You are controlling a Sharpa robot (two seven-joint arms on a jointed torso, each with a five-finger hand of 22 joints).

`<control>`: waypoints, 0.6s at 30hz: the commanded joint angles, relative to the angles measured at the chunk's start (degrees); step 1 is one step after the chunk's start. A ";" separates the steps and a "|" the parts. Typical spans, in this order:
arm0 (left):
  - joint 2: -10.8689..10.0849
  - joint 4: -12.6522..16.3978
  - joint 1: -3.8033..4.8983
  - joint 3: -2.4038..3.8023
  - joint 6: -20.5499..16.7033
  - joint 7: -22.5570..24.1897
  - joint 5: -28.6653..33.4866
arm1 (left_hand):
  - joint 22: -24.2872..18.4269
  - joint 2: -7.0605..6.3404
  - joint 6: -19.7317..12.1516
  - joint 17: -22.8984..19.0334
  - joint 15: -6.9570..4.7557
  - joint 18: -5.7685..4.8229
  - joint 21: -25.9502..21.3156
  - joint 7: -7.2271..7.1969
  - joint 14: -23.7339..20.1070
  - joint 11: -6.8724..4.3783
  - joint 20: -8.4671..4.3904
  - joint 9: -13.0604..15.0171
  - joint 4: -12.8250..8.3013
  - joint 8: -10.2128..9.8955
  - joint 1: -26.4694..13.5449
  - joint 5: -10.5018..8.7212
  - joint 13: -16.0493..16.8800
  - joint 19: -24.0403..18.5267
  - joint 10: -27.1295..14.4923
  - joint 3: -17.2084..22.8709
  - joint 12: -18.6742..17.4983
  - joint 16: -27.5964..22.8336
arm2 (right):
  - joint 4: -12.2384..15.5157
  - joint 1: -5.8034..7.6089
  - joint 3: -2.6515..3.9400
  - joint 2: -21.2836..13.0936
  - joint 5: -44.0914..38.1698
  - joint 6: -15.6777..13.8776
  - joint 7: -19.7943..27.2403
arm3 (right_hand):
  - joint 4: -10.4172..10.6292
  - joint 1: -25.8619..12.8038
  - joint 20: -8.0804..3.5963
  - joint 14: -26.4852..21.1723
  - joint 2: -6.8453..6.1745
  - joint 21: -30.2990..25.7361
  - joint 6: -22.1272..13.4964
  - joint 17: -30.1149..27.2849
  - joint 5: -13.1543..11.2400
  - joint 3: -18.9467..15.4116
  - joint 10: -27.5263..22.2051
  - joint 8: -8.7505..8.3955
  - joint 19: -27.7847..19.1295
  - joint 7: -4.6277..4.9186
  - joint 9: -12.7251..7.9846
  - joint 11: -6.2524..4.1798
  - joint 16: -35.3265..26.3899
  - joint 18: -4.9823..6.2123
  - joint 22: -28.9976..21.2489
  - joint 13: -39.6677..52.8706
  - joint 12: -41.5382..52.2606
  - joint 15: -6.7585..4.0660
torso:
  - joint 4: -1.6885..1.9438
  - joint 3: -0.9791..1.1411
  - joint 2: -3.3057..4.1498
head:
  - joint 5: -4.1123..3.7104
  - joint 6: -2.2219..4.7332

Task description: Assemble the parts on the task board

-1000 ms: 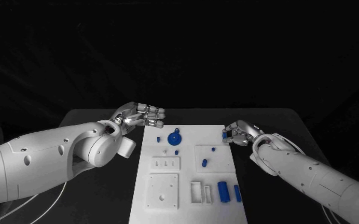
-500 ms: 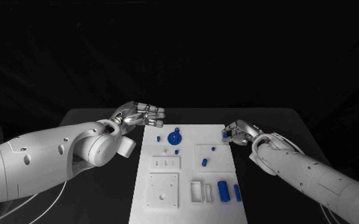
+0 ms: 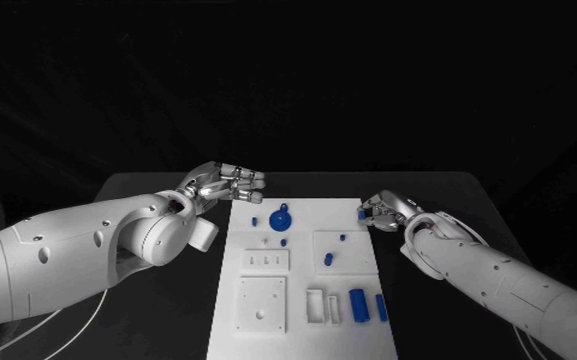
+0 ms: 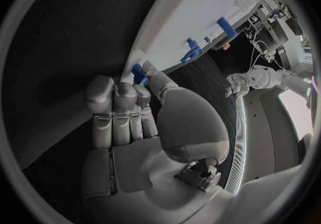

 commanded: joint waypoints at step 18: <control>0.42 -0.14 0.13 0.05 0.91 -5.36 -2.00 | 4.96 0.30 1.61 5.20 -4.62 -0.69 8.99 -1.27 9.56 -2.63 -4.34 0.13 1.14 0.28 -0.84 -0.59 0.13 5.49 5.58 -1.39 0.08 10.25 | 8.15 0.97 -0.04 -1.47 -4.35 -5.64 -3.64 | 0.24 -0.15 -0.53 0.56 -1.29 1.97 1.86 1.14 -0.49 0.89 0.58 0.21 0.57 -0.49 0.15 -0.67 1.17 -0.11 6.43 0.24 0.66 -0.34 | -0.68 0.08 -0.68 | 0.55 0.18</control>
